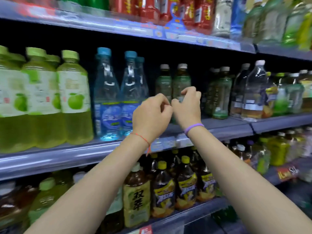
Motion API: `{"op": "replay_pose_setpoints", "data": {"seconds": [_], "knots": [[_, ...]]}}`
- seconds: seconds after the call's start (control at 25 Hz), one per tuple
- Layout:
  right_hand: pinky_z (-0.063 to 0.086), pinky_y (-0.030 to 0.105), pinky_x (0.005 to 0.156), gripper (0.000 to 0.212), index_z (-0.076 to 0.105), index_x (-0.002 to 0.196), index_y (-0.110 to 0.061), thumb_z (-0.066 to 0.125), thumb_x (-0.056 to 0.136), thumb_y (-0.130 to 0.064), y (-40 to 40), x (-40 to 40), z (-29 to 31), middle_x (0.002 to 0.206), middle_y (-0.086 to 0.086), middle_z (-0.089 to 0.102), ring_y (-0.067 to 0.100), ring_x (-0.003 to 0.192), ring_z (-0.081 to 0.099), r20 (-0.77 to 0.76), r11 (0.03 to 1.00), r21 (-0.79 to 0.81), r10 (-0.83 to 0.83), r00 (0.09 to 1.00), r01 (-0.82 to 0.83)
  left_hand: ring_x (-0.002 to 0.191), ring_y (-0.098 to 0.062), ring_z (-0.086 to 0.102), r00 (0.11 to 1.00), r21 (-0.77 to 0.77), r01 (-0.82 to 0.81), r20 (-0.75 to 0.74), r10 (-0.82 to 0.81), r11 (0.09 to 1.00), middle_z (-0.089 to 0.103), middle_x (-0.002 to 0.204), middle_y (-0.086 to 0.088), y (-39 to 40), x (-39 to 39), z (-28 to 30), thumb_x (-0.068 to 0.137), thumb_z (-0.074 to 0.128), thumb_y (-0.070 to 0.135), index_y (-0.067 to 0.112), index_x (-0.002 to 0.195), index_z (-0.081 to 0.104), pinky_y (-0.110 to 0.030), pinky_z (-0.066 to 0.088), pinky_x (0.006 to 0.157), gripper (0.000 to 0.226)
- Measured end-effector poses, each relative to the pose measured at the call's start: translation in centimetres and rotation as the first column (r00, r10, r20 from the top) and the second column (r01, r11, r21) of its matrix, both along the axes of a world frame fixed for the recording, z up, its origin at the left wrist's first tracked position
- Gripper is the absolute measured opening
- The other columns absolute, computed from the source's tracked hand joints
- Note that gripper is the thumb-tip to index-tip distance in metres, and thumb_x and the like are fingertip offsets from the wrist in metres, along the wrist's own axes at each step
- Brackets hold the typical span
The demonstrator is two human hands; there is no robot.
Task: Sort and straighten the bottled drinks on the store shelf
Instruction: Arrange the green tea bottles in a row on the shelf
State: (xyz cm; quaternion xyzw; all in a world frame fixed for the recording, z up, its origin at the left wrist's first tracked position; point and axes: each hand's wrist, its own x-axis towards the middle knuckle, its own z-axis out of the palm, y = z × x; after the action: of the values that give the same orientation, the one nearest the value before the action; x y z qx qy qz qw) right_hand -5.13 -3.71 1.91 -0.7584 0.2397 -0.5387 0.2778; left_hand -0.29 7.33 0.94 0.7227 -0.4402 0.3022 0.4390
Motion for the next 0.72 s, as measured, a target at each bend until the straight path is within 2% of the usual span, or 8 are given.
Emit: {"op": "replay_pose_setpoints", "data": {"seconds": [0.16, 0.24, 0.32, 0.4, 0.48, 0.56, 0.64, 0.72], "knots": [[0.039, 0.036, 0.095, 0.039, 0.04, 0.12, -0.011, 0.059, 0.086, -0.018, -9.1, -3.6, -0.2, 0.123, 0.008, 0.036, 0.03, 0.113, 0.041, -0.035, 0.998, 0.019, -0.067, 0.997, 0.068, 0.083, -0.017, 0.059, 0.958, 0.001, 0.193, -0.217, -0.189, 0.981, 0.064, 0.086, 0.007, -9.8, -1.9, 0.5, 0.087, 0.059, 0.02, 0.023, 0.095, 0.064, -0.031, 0.049, 0.08, 0.01], [0.036, 0.035, 0.101, 0.058, 0.033, 0.135, -0.007, 0.061, 0.086, -0.019, -13.8, -5.3, 0.3, 0.137, 0.012, 0.033, 0.03, 0.125, 0.036, -0.001, 0.996, 0.051, -0.079, 0.997, 0.079, 0.084, -0.018, 0.062, 0.905, -0.049, 0.26, -0.335, -0.261, 0.964, 0.066, 0.085, 0.004, -15.1, -3.0, 0.4, 0.088, 0.059, 0.017, 0.023, 0.095, 0.066, -0.03, 0.049, 0.08, 0.011], [0.03, 0.036, 0.108, 0.078, 0.018, 0.148, -0.003, 0.063, 0.087, -0.022, -18.5, -6.6, 1.0, 0.15, 0.016, 0.025, 0.031, 0.136, 0.03, -0.032, 0.992, 0.122, -0.024, 0.999, 0.028, 0.095, -0.02, 0.064, 0.817, -0.135, 0.274, -0.49, -0.305, 0.952, 0.066, 0.095, 0.0, -19.9, -3.6, 1.0, 0.091, 0.058, 0.019, 0.022, 0.099, 0.064, -0.035, 0.052, 0.086, 0.011], [0.03, 0.036, 0.11, 0.086, 0.012, 0.151, -0.001, 0.063, 0.09, -0.034, -22.8, -7.0, 1.5, 0.154, 0.017, 0.024, 0.031, 0.139, 0.032, -0.071, 0.968, 0.24, 0.088, 0.994, -0.069, 0.103, -0.024, 0.059, 0.695, -0.191, 0.251, -0.647, -0.314, 0.949, 0.061, 0.101, 0.0, -24.0, -3.8, 1.9, 0.095, 0.055, 0.023, 0.02, 0.1, 0.059, -0.041, 0.051, 0.093, 0.007], [0.031, 0.036, 0.112, 0.091, 0.02, 0.152, -0.002, 0.051, 0.089, -0.06, -26.0, -6.4, 2.0, 0.154, 0.012, 0.033, 0.03, 0.138, 0.038, -0.008, 0.863, 0.442, 0.274, 0.962, -0.242, 0.102, -0.024, 0.052, 0.579, -0.233, 0.213, -0.752, -0.314, 0.949, 0.055, 0.094, 0.002, -27.2, -3.8, 2.8, 0.1, 0.05, 0.03, 0.02, 0.095, 0.057, -0.041, 0.048, 0.096, 0.013], [0.031, 0.042, 0.115, 0.107, 0.033, 0.151, -0.011, 0.035, 0.073, -0.084, -28.7, -4.9, 2.6, 0.152, 0.006, 0.04, 0.028, 0.136, 0.043, 0.127, 0.689, 0.622, 0.38, 0.916, -0.372, 0.108, -0.024, 0.049, 0.507, -0.29, 0.164, -0.796, -0.332, 0.943, 0.055, 0.102, 0.003, -29.9, -4.1, 3.4, 0.101, 0.046, 0.037, 0.019, 0.11, 0.058, -0.039, 0.042, 0.101, 0.023], [0.032, 0.047, 0.114, 0.118, 0.043, 0.147, -0.016, 0.03, 0.057, -0.091, -31.6, -2.6, 2.6, 0.147, 0.005, 0.047, 0.029, 0.133, 0.047, 0.249, 0.559, 0.688, 0.419, 0.873, -0.464, 0.112, -0.021, 0.049, 0.462, -0.354, 0.151, -0.8, -0.383, 0.923, 0.057, 0.11, 0.006, -31.9, -4.4, 3.8, 0.103, 0.041, 0.043, 0.027, 0.117, 0.058, -0.036, 0.037, 0.102, 0.028], [0.038, 0.047, 0.111, 0.112, 0.054, 0.137, -0.015, 0.032, 0.059, -0.092, -33.0, -1.5, 2.6, 0.138, 0.01, 0.058, 0.03, 0.124, 0.055, 0.295, 0.483, 0.713, 0.449, 0.843, -0.507, 0.101, -0.019, 0.056, 0.412, -0.415, 0.187, -0.79, -0.454, 0.89, 0.063, 0.098, 0.007, -33.2, -4.6, 4.0, 0.103, 0.034, 0.049, 0.033, 0.098, 0.061, -0.035, 0.042, 0.096, 0.032]]}}
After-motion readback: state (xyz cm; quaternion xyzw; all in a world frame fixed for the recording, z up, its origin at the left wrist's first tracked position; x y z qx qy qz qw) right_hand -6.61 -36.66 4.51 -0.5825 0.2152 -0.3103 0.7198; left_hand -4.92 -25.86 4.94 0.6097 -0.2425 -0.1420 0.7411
